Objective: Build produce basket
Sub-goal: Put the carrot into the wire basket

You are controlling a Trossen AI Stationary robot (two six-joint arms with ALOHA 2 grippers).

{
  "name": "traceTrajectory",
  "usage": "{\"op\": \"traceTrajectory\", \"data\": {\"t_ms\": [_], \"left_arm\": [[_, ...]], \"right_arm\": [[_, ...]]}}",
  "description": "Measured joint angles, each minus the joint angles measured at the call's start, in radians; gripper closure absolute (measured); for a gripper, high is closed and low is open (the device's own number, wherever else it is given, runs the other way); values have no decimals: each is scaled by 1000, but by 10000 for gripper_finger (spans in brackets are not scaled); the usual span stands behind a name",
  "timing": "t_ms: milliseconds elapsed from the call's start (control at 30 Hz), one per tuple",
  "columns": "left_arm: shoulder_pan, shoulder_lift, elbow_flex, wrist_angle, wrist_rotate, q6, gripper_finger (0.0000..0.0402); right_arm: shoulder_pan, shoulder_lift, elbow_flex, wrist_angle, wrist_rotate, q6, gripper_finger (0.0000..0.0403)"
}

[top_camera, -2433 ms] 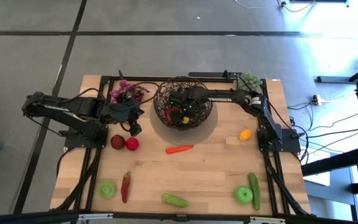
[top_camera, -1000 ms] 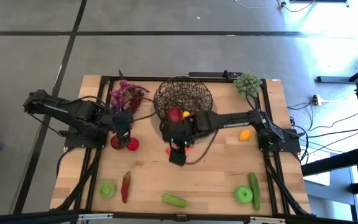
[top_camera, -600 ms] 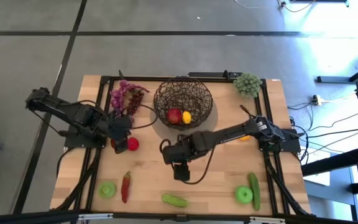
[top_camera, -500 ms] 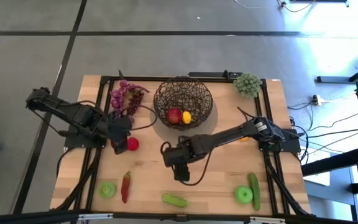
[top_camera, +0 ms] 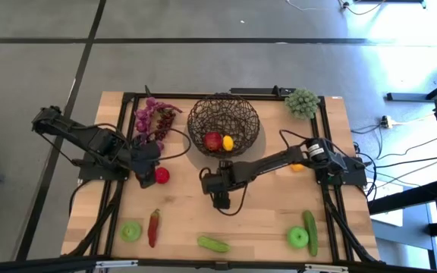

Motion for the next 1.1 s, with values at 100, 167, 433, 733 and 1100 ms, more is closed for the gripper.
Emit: {"op": "traceTrajectory", "data": {"t_ms": [100,167,433,733,1100], "left_arm": [[0,0,0,0,-14,-1,401],[0,0,0,0,-25,-12,401],[1,0,0,0,-30,-23,401],[1,0,0,0,-30,-23,401],[1,0,0,-1,-31,-23,401]], "right_arm": [[-19,0,-34,25,0,-24,148],[-29,0,-48,36,-2,-52,148],[-70,-5,-118,97,-90,-63,148],[-70,-9,-143,133,-155,-99,197],[-69,-5,-144,142,-187,-98,355]]}}
